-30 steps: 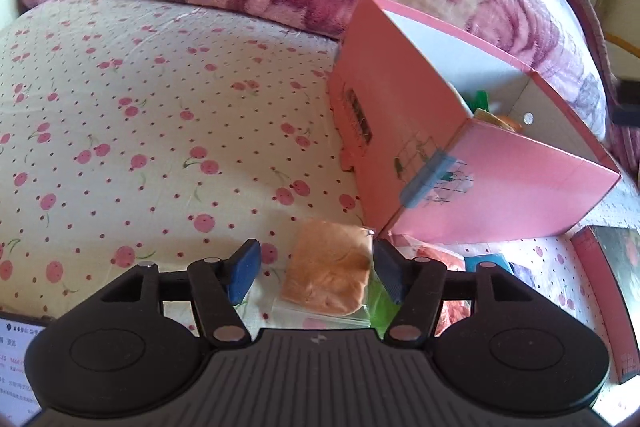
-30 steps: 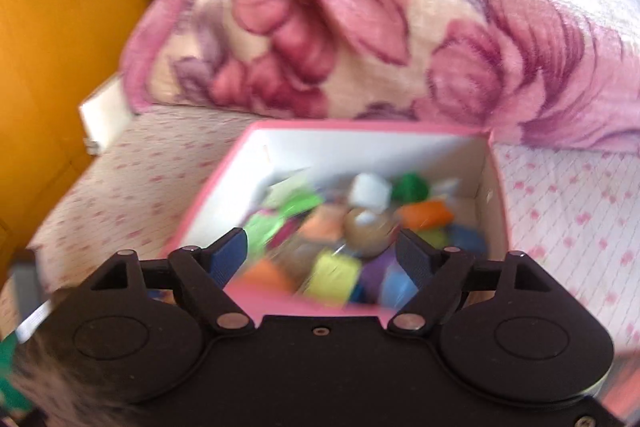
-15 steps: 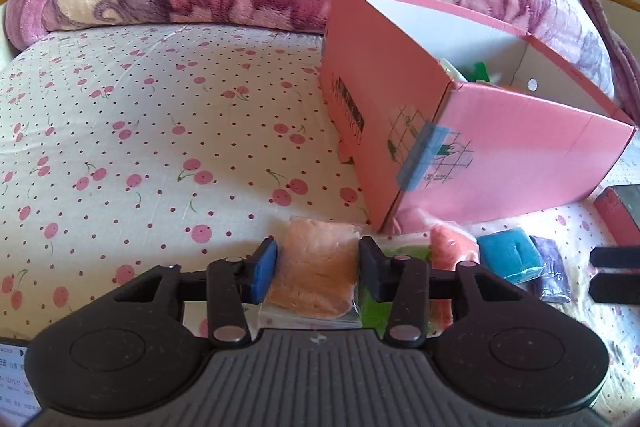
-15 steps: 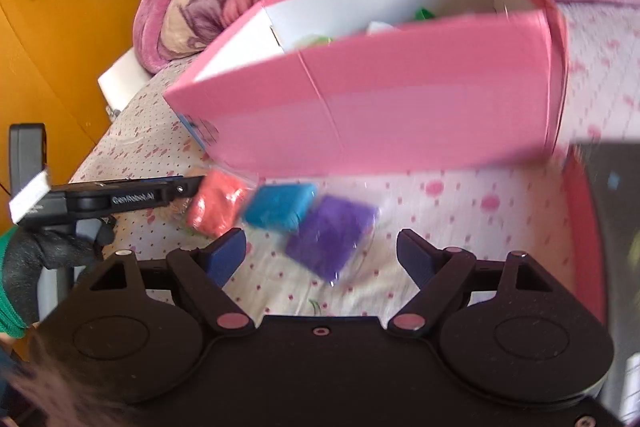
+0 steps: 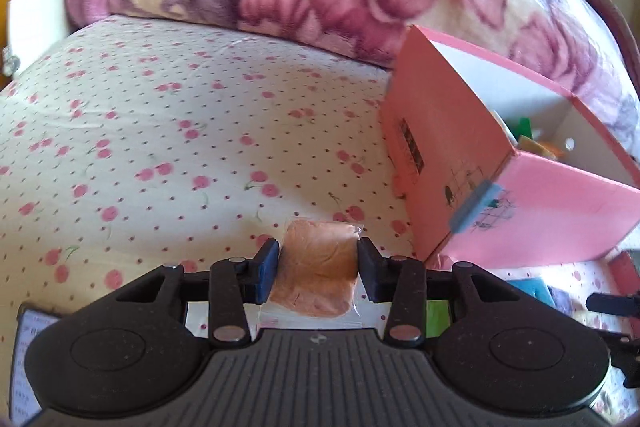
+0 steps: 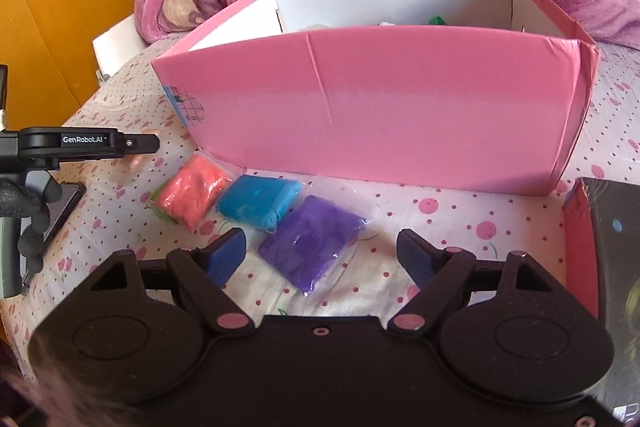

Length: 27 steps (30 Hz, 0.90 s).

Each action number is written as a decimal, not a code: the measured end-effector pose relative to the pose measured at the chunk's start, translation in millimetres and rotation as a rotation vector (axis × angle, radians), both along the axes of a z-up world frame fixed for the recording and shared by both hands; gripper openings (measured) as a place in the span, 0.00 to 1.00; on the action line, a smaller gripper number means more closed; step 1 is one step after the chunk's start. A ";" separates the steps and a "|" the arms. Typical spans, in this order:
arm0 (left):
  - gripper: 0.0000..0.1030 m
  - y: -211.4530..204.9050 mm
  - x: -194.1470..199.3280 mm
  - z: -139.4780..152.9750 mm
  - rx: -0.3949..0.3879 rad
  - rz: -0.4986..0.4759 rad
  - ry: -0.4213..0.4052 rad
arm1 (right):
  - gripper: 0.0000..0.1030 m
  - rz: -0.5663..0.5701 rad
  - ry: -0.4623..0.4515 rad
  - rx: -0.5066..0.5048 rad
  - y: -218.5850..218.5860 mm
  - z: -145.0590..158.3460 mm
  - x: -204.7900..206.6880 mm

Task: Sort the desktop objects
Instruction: 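Carry the peach bag into the pink box and open the left tool while right hovers over purple bag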

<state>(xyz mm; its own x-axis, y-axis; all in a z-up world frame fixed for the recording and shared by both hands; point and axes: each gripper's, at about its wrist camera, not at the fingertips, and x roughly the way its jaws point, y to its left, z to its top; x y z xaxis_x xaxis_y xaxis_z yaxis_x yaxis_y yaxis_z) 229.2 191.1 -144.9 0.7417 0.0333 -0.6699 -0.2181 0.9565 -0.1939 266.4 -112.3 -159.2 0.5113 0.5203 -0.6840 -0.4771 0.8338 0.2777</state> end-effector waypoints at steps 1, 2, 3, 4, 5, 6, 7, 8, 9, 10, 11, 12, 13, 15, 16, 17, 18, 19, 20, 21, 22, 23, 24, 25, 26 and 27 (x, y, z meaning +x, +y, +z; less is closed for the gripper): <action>0.39 0.8 -2.3 1.9 -0.005 0.015 -0.009 | 0.80 0.002 0.004 0.001 -0.2 0.5 0.6; 0.39 0.4 -4.8 4.3 -0.010 0.029 -0.018 | 0.80 0.004 0.008 0.012 -1.2 1.6 0.6; 0.39 0.0 -7.2 7.0 -0.014 0.042 -0.025 | 0.80 0.008 0.011 0.020 -1.7 2.8 0.7; 0.39 -0.1 -10.3 10.1 -0.025 0.055 -0.030 | 0.80 0.015 0.011 0.023 -1.3 4.2 0.9; 0.39 -0.3 -13.9 14.0 -0.041 0.064 -0.033 | 0.80 0.020 0.006 0.023 -0.8 5.7 0.5; 0.39 -1.7 -16.5 19.2 -0.047 0.066 -0.035 | 0.80 0.024 -0.007 0.012 -0.1 7.0 -1.1; 0.39 -4.1 -18.4 25.0 -0.045 0.065 -0.035 | 0.80 0.029 -0.016 -0.001 1.0 8.1 -2.1; 0.39 -7.3 -20.0 31.6 -0.035 0.060 -0.036 | 0.80 0.037 -0.018 -0.006 1.9 9.0 -2.5; 0.39 -11.8 -21.1 39.4 -0.016 0.047 -0.038 | 0.80 0.043 -0.019 -0.009 2.5 9.7 -2.7; 0.39 -16.7 -21.6 47.7 0.006 0.034 -0.040 | 0.80 0.045 -0.015 -0.002 2.4 10.4 -2.8; 0.39 -21.4 -21.7 56.0 0.024 0.022 -0.043 | 0.80 0.048 -0.010 0.006 2.2 11.3 -2.6; 0.39 -26.5 -19.5 62.5 0.031 0.009 -0.046 | 0.80 0.051 -0.007 0.010 2.0 12.1 -2.6; 0.39 -32.0 -15.7 67.7 0.032 -0.005 -0.049 | 0.80 0.054 -0.004 0.012 2.0 12.7 -2.8; 0.40 -43.0 -8.1 78.0 0.034 -0.034 -0.053 | 0.80 0.058 -0.002 0.009 2.6 14.0 -3.9; 0.40 -48.5 -4.4 83.2 0.034 -0.049 -0.056 | 0.80 0.062 -0.004 0.007 2.9 14.7 -4.8; 0.40 -54.0 -0.6 88.4 0.035 -0.064 -0.058 | 0.80 0.067 -0.007 0.004 3.2 15.6 -5.6; 0.40 -59.5 3.2 93.6 0.036 -0.078 -0.060 | 0.80 0.073 -0.010 0.001 3.5 16.5 -6.3; 0.40 -65.0 7.0 98.7 0.037 -0.093 -0.063 | 0.80 0.078 -0.011 0.000 3.7 17.2 -6.9; 0.40 -70.5 10.7 103.9 0.038 -0.108 -0.065 | 0.80 0.084 -0.008 0.002 3.6 17.7 -6.8; 0.40 -76.0 14.5 109.1 0.039 -0.122 -0.068 | 0.80 0.090 -0.004 0.004 3.6 18.0 -6.5; 0.40 -81.5 18.3 114.3 0.039 -0.137 -0.070 | 0.80 0.094 -0.002 0.003 3.6 18.4 -6.4; 0.40 -88.3 24.8 116.8 0.044 -0.155 -0.065 | 0.80 0.094 -0.009 -0.006 3.8 19.0 -6.6; 0.40 -96.0 33.5 117.1 0.051 -0.176 -0.056 | 0.80 0.093 -0.014 -0.012 3.8 19.5 -6.5; 0.40 -104.3 41.4 116.8 0.058 -0.194 -0.043 | 0.80 0.092 -0.015 -0.013 3.3 19.8 -5.8; 0.40 -111.4 50.4 116.1 0.063 -0.207 -0.030 | 0.80 0.089 -0.015 -0.013 2.5 19.9 -5.0; 0.40 -116.4 60.9 115.0 0.068 -0.219 -0.018 | 0.80 0.085 -0.010 -0.008 1.3 19.7 -3.9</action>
<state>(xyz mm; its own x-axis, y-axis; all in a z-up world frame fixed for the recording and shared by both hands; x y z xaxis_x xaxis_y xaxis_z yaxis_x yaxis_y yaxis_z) 290.2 74.7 -29.8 0.7480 -0.0849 -0.6583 -0.0012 0.9916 -0.1292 262.5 -111.0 -139.5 0.4725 0.5569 -0.6831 -0.5492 0.7923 0.2659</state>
